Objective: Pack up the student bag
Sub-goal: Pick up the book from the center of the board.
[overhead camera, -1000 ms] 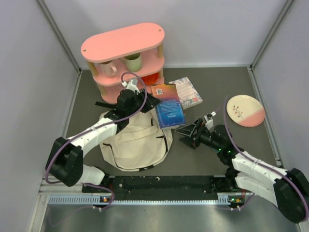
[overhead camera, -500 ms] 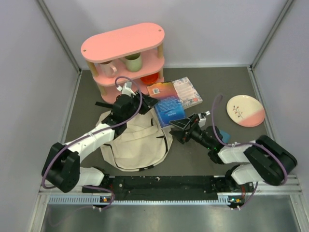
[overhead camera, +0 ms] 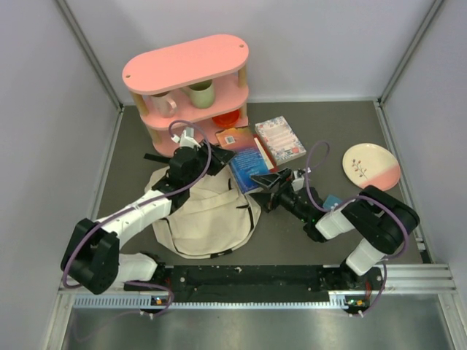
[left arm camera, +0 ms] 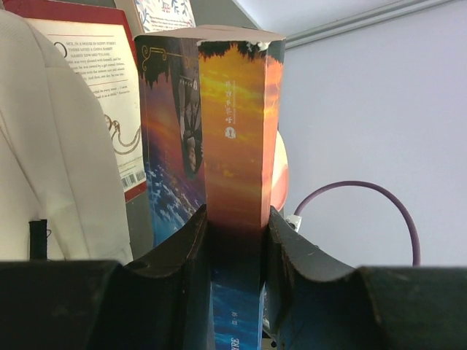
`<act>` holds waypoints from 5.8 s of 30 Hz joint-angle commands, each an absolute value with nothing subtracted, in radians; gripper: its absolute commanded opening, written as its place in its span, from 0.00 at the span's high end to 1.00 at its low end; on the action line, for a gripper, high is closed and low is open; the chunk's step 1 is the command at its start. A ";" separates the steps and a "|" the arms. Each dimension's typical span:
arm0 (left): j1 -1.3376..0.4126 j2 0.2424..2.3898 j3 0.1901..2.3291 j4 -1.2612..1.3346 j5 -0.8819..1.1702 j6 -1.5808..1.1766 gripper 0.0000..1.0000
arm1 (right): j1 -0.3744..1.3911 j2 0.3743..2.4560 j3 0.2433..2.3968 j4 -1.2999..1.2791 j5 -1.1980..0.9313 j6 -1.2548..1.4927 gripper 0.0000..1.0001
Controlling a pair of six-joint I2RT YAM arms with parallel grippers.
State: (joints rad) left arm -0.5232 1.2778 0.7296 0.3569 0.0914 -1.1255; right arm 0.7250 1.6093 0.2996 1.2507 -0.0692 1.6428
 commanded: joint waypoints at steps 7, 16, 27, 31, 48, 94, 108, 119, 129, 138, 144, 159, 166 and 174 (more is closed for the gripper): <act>-0.535 1.157 0.718 0.621 0.129 -1.242 1.00 | 0.729 1.640 0.350 1.609 0.037 1.608 0.02; -0.535 1.120 0.696 0.569 0.135 -1.221 1.00 | 0.712 1.614 0.345 1.608 0.029 1.552 0.34; -0.535 1.068 0.641 0.512 0.147 -1.200 1.00 | 0.669 1.543 0.310 1.600 -0.031 1.490 0.57; -0.535 1.074 0.644 0.511 0.153 -1.190 1.00 | 0.670 1.532 0.337 1.572 -0.098 1.483 0.58; -0.531 1.146 0.699 0.633 0.329 -0.999 0.25 | 0.646 1.080 0.457 0.753 -0.353 1.114 0.91; -0.505 1.203 0.723 0.877 0.206 -1.252 1.00 | 0.681 1.255 0.353 1.289 -0.152 1.531 0.02; -0.506 1.166 0.669 0.893 0.255 -1.289 1.00 | 0.637 1.445 0.414 1.493 -0.115 1.539 0.03; -0.506 1.128 0.637 0.858 0.253 -1.278 1.00 | 0.565 1.382 0.364 1.488 -0.129 1.509 0.21; -0.506 1.147 0.618 0.828 0.279 -1.276 1.00 | 0.555 1.359 0.433 1.470 -0.245 1.470 0.42; -0.506 1.175 0.637 0.769 0.299 -1.255 1.00 | 0.560 1.299 0.456 1.365 -0.265 1.416 0.43; -0.508 1.177 0.643 0.671 0.339 -1.220 1.00 | 0.561 1.305 0.480 1.345 -0.290 1.393 0.51; -0.508 1.183 0.597 0.652 0.465 -1.160 1.00 | 0.552 1.325 0.500 1.278 -0.319 1.365 0.60; -0.508 1.216 0.589 0.733 0.503 -1.189 1.00 | 0.552 1.336 0.520 1.244 -0.319 1.353 0.62; -0.508 1.209 0.595 0.686 0.537 -1.134 1.00 | 0.549 1.341 0.502 1.253 -0.310 1.350 0.93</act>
